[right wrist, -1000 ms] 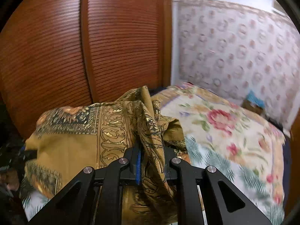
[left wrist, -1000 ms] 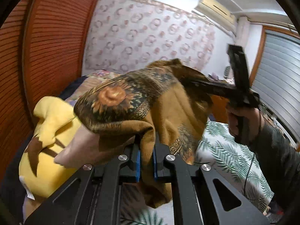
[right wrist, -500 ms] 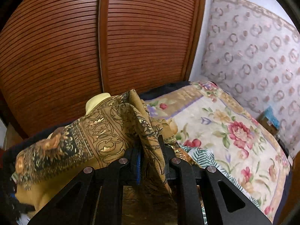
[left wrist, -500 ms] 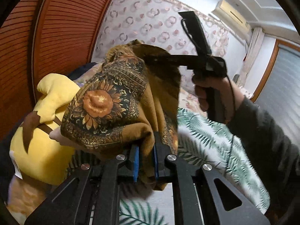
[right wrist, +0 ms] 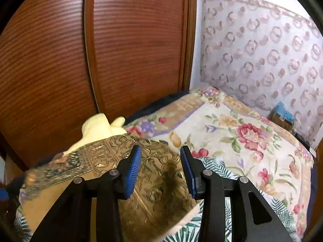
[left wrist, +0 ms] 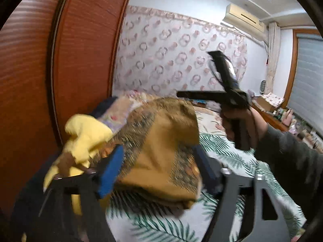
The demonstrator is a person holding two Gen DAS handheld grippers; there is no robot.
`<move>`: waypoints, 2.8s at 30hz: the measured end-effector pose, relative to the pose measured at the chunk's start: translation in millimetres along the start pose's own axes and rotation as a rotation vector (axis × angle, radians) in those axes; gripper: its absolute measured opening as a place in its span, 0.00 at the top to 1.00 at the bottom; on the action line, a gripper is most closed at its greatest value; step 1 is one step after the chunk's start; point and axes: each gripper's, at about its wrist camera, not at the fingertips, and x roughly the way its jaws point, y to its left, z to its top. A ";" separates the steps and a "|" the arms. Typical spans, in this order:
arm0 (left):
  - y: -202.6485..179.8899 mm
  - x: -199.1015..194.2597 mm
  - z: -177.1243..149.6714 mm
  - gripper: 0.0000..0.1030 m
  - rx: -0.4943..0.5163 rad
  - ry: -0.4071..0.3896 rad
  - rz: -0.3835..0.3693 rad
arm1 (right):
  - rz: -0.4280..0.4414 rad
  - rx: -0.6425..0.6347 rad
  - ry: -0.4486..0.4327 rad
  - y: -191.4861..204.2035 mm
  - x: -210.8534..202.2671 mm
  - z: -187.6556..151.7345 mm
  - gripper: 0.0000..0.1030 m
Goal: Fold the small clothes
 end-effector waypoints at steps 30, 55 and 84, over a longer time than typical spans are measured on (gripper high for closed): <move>-5.4 36.5 4.7 0.09 0.145 0.139 0.071 | -0.024 0.137 -0.011 20.3 -49.5 -66.3 0.59; -105.1 -28.2 -22.5 0.09 0.219 0.128 -0.065 | -0.206 0.253 -0.092 102.0 -289.8 -191.1 0.21; -160.5 -86.5 -5.4 0.09 0.246 0.034 -0.135 | -0.492 0.379 -0.246 153.7 -424.0 -231.6 0.21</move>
